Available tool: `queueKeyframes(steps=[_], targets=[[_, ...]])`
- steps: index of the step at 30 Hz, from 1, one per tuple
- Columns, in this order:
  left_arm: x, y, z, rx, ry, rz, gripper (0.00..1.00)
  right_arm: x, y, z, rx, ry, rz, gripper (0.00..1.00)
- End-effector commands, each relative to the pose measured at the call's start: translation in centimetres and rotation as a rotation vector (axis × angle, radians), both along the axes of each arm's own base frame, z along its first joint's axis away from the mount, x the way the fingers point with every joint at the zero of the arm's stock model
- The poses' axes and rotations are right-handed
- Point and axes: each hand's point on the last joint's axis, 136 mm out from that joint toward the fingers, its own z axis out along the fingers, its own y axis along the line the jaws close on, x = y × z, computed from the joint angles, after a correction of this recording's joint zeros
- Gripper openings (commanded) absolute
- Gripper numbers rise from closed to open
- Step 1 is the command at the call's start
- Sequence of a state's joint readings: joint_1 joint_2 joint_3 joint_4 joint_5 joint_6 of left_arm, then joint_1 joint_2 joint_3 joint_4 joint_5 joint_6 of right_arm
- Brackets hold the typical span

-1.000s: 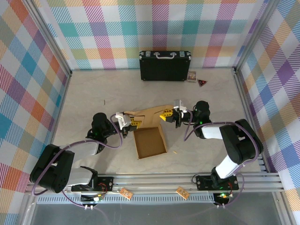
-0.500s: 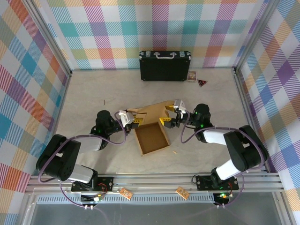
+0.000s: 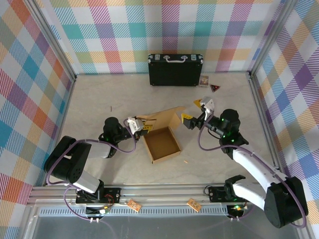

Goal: Fold the paper box

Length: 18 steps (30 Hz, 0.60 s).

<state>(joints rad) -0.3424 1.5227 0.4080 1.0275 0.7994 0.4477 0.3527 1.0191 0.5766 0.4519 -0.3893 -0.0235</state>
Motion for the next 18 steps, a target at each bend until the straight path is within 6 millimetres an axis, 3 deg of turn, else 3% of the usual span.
queueKeyframes(steps=[1,5,12,14,18], targets=[[-0.7,0.3,0.0,0.025,-0.058,-0.021,0.02,0.5,-1.4,-0.3,-0.008,0.182,-0.100,0.85],[-1.2,0.3,0.1,0.031,-0.071,-0.030,0.02,-0.4,-0.3,0.5,-0.077,0.201,-0.004,0.84],[-1.4,0.5,0.2,0.028,-0.072,-0.024,0.00,1.0,1.0,-3.3,-0.173,0.411,0.049,0.79],[-1.2,0.5,0.3,0.021,-0.072,-0.015,0.00,2.1,-0.4,-4.6,-0.150,0.473,-0.078,0.77],[-1.4,0.4,0.6,0.004,-0.080,-0.023,0.00,3.0,-4.1,-7.4,-0.073,0.515,-0.295,0.61]])
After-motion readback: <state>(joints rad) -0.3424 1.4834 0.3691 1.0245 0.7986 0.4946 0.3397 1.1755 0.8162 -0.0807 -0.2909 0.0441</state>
